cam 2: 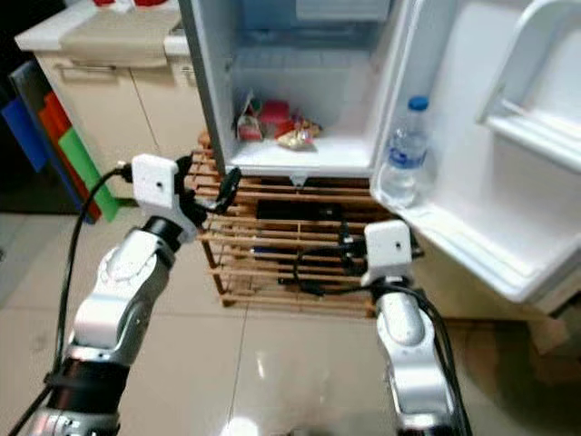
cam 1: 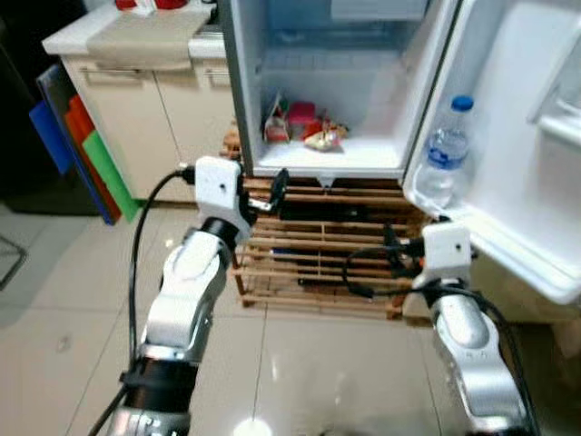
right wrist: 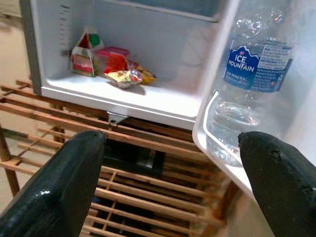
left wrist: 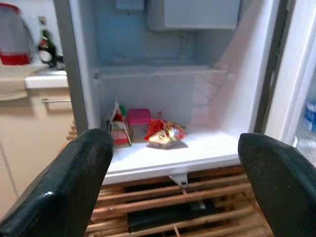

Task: Restocking fridge

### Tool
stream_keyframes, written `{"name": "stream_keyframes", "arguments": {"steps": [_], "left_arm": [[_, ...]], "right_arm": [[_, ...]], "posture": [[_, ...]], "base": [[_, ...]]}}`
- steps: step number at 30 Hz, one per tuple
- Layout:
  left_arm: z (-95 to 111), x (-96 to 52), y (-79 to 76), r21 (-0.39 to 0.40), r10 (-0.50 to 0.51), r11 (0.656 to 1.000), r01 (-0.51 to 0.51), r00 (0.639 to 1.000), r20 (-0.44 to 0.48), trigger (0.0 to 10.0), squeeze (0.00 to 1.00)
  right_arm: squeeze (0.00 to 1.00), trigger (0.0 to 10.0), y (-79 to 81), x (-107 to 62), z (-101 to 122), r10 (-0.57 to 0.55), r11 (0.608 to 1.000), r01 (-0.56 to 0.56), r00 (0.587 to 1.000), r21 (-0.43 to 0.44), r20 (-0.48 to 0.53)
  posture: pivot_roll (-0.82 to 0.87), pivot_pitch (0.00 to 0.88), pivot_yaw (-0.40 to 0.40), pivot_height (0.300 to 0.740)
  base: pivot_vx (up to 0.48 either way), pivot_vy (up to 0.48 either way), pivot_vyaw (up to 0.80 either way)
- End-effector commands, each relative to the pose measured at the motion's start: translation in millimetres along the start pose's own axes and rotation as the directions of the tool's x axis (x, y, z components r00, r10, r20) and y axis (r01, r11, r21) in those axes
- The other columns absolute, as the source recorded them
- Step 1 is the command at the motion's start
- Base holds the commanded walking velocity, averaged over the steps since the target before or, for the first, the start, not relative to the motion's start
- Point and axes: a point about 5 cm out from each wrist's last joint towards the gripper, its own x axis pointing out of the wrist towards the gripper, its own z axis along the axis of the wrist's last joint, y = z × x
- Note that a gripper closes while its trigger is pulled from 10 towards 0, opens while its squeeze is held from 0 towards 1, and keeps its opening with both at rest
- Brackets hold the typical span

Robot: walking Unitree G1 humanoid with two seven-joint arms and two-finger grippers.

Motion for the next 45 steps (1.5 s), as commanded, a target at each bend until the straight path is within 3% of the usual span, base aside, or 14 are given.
{"name": "stream_keyframes", "arguments": {"steps": [1, 9, 11, 13, 15, 20, 24, 25, 26, 27, 28, 31, 38, 45], "left_arm": [[1.7, 2.7, 0.1, -0.021, 0.004, 1.0, -0.004, 1.0, 0.003, 10.0, 0.0], [-5.8, 1.5, 5.0, -0.077, 0.036, 0.996, -0.039, 0.999, -0.036, 10.0, 0.0], [-14.8, -1.4, 6.6, -0.075, 0.031, 0.997, -0.037, 0.996, -0.086, 10.0, 0.0], [-26.1, -2.8, 16.3, -0.121, 0.058, 0.99, -0.076, 0.988, -0.144, 10.0, 0.0], [-30.2, -1.8, 19.4, -0.136, 0.067, 0.987, -0.09, 0.983, -0.168, 10.0, 0.0], [-35.5, 1.9, 18.9, -0.125, 0.055, 0.989, -0.08, 0.98, -0.189, 10.0, 0.0], [-52.2, 0.8, 24.0, -0.057, 0.074, 0.994, -0.093, 0.959, -0.274, 10.0, 0.0], [-79.4, -7.0, 34.6, 0.065, 0.127, 0.992, -0.11, 0.899, -0.419, 10.0, 0.0], [-96.8, -14.4, 39.9, 0.094, 0.156, 0.988, -0.126, 0.843, -0.515, 10.0, 0.0], [-96.8, -14.4, 39.9, 0.094, 0.156, 0.988, -0.126, 0.843, -0.515, 10.0, 0.0], [-122.8, -28.3, 42.7, 0.11, 0.179, 0.984, -0.142, 0.739, -0.65, 10.0, 0.0], [-151.6, -49.0, 34.4, 0.051, 0.121, 0.99, -0.131, 0.616, -0.779, 10.0, 0.0], [-177.4, -75.1, 40.0, 0.089, 0.125, 0.992, -0.095, 0.501, -0.856, 10.0, 0.0], [-192.2, -97.5, 44.4, 0.132, 0.124, 0.991, -0.008, 0.4, -0.908, 10.0, 0.0]], "right_arm": [[0.68, 10.0, -3.3, -3.0, 3.4, -0.001, 1.0, 0.001, 1.0, -0.007, 0.014], [0.68, 10.0, -12.3, -20.5, -10.0, 0.016, 0.999, -0.017, 0.999, -0.039, -0.028], [0.67, 10.0, -20.0, -49.9, -42.9, 0.09, 0.99, -0.106, 0.983, -0.096, -0.158], [0.67, 10.0, -36.2, -93.7, -91.8, 0.156, 0.971, -0.216, 0.9, -0.104, -0.407], [0.67, 10.0, -43.1, -107.6, -106.7, 0.163, 0.97, -0.229, 0.856, -0.079, -0.49], [0.67, 10.0, -56.0, -132.9, -141.1, 0.183, 0.97, -0.243, 0.748, -0.007, -0.638], [0.63, 10.0, -86.6, -136.8, -156.1, -0.017, 0.971, -0.157, 0.709, -0.181, -0.705], [0.63, 10.0, -119.3, -125.6, -151.5, -0.242, 0.94, 0.005, 0.713, -0.341, -0.658], [0.63, 10.0, -134.7, -119.5, -147.0, -0.358, 0.901, 0.085, 0.699, -0.426, -0.619], [0.63, 10.0, -134.7, -119.5, -147.0, -0.358, 0.901, 0.085, 0.699, -0.426, -0.619], [0.63, 10.0, -152.0, -109.5, -137.5, -0.489, 0.834, 0.181, 0.681, -0.522, -0.546], [0.64, 10.0, -164.3, -91.4, -117.8, -0.597, 0.75, 0.287, 0.681, -0.595, -0.424], [0.64, 10.0, -179.9, -50.8, -66.0, -0.701, 0.617, 0.48, 0.696, -0.623, -0.158], [0.63, 10.0, -175.7, 7.7, -6.0, -0.631, 0.637, 0.553, 0.774, -0.537, 0.048]], "posture": [[-0.08, 0.0, 0.067, 0.74], [-0.08, 0.0, 0.065, 0.74], [-0.08, 0.0, 0.061, 0.74], [-0.1, 0.0, 0.066, 0.74], [-0.1, 0.0, 0.069, 0.74], [-0.12, 0.0, 0.076, 0.74], [-0.12, 0.0, 0.086, 0.74], [-0.12, 0.0, 0.088, 0.74], [-0.12, 0.0, 0.089, 0.74], [-0.12, 0.0, 0.089, 0.74], [-0.12, 0.0, 0.087, 0.74], [-0.12, 0.0, 0.087, 0.74], [-0.13, 0.0, 0.097, 0.74], [-0.11, 0.0, 0.121, 0.74]], "base": [[0.0, -0.454, 0.0], [0.099, -0.215, 0.0], [0.0, 0.0, 0.0], [0.0, 0.0, 0.0], [0.0, 0.0, 0.0], [0.0, 0.0, 0.0], [0.0, 0.0, 0.0], [0.0, 0.0, 0.0], [0.0, 0.0, 0.0], [0.0, 0.0, 0.0], [0.0, 0.0, 0.0], [0.0, 0.0, 0.0], [0.0, 0.0, 0.0], [0.0, 0.0, 0.0]]}}
